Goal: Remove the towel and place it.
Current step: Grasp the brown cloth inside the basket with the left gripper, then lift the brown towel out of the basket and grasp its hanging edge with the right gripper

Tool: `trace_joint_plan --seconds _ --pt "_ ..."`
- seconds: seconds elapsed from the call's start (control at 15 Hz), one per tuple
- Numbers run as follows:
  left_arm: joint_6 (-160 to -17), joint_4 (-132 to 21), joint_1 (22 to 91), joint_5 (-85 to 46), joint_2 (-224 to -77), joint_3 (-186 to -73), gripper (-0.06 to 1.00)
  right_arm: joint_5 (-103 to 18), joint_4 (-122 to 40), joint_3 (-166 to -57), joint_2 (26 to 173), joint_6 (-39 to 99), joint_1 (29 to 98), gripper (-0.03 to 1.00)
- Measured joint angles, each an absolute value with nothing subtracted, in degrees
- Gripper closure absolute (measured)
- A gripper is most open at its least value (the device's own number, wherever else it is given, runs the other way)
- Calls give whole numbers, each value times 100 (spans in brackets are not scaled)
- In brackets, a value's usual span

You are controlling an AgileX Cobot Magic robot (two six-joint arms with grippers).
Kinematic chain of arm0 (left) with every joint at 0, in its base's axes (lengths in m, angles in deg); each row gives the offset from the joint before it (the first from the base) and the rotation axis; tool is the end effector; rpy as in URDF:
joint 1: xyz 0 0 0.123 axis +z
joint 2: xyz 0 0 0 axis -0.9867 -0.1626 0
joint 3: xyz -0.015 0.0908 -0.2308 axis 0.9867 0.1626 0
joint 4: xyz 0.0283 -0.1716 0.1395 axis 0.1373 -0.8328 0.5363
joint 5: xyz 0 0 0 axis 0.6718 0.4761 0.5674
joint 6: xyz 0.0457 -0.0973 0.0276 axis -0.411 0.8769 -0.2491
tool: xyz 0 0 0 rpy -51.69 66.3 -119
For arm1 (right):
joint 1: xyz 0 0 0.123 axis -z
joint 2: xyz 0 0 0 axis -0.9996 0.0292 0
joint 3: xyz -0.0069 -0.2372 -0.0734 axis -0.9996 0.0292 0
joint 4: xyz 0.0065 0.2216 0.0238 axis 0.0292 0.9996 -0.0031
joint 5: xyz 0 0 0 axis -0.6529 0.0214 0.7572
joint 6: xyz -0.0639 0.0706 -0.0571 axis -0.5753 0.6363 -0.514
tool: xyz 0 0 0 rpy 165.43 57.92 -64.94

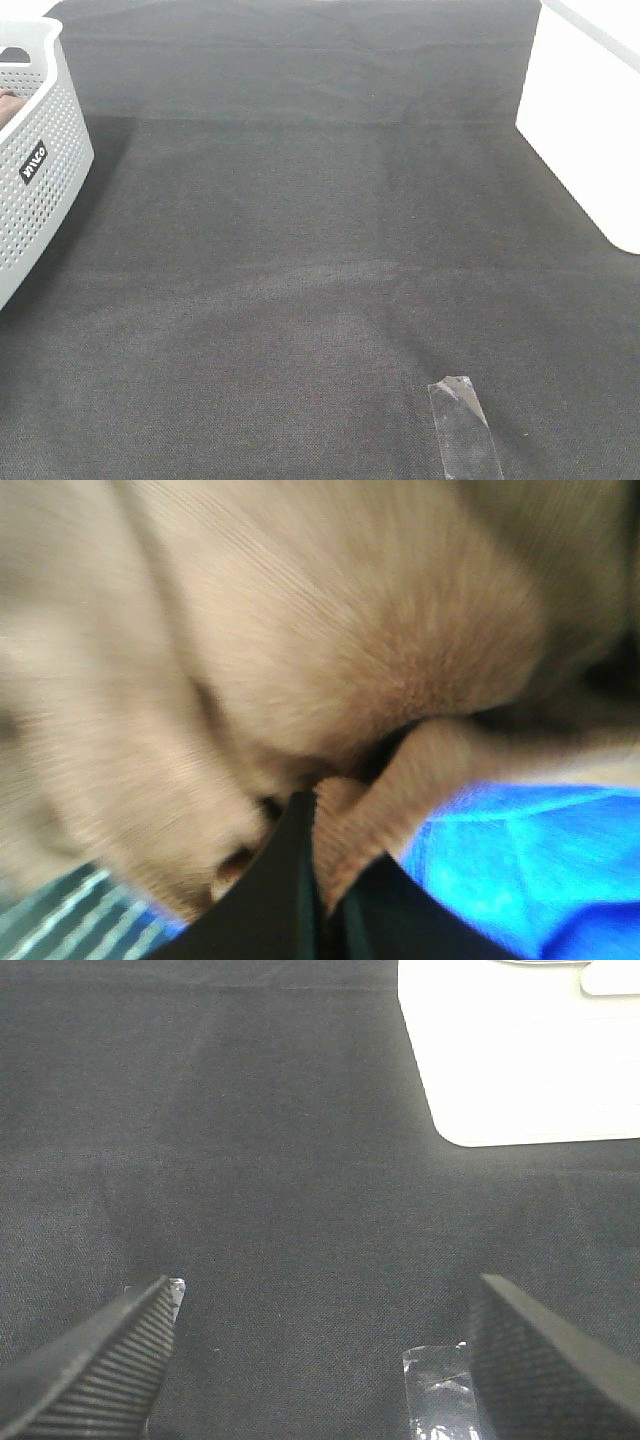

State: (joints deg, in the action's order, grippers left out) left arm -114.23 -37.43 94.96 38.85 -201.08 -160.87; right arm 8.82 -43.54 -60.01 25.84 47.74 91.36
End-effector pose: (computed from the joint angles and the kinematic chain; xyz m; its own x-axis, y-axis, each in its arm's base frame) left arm 0.4149 0.1144 0.1958 -0.6704 0.7345 -0.1050 0.6699 0.6600 0.3401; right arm 0.0241 0.0082 0.2555 -0.4415 -0.0195 -0.8970 -0.0433 0.9991 -0.0004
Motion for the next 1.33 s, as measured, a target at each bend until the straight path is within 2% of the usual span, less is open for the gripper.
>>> trace_joint_plan --seconds 0.33,0.73,1.0,1.2,1.33 --pt "-11159 -4316 9491 4441 -18996 -16087 94 882 -4354 -6001 2584 4774 9136 23" --pt "-10340 -5909 9491 4470 -17604 -16087 94 882 -4354 -6001 2584 4774 9136 23" --pt "-10328 -6235 9439 4481 -16945 -16093 94 877 -4354 -6001 2584 4774 9136 23" --pt "-10328 -6247 8964 4481 -16538 -16093 94 647 -4217 -6081 2728 4665 9136 23" --pt "-10328 -6264 8465 4453 -16344 -16093 94 223 -3627 -6133 3157 4075 9136 23"
